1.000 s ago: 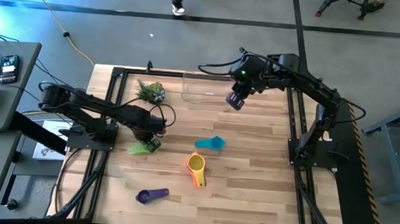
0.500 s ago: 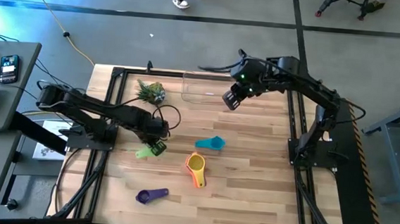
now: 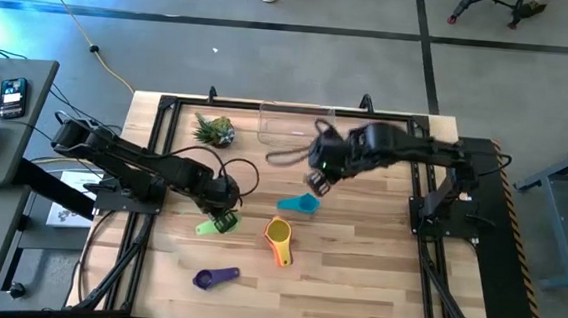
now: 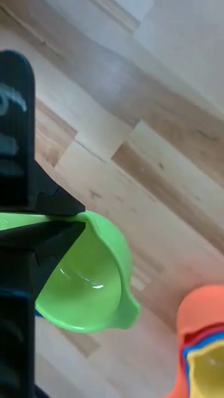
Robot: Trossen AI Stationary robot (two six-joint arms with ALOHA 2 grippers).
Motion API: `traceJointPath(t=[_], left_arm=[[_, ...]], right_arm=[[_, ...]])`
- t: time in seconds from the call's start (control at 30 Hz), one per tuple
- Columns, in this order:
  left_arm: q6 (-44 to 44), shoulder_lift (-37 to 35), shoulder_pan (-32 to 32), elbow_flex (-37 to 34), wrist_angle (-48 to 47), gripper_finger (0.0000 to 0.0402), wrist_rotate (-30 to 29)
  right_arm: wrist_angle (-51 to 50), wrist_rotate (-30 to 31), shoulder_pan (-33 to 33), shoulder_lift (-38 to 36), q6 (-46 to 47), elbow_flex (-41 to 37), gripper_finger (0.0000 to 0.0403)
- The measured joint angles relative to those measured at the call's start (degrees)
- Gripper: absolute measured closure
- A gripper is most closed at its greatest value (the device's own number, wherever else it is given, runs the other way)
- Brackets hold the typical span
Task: Nest measuring cups in basket
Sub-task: Stack the green measuring cup on top of the yellow measuring cup
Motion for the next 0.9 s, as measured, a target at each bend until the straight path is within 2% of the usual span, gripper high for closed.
traceJointPath(t=[0.2, 0.53, 0.9], left_arm=[[-1.6, 0.0, -1.6, 0.0, 2.9, 0.0395, 0.0], [-7.6, 0.0, -2.5, 0.0, 3.9, 0.0395, -0.2], [-12.2, 0.0, -2.4, 0.0, 3.9, 0.0394, -1.8]], right_arm=[[4.0, 0.0, 5.2, 0.0, 11.1, -6.9, 0.0332], [18.2, -1.0, 11.4, 0.0, 16.4, -18.4, 0.0332], [33.3, -1.0, 17.3, 0.0, 28.0, -34.6, 0.0332]])
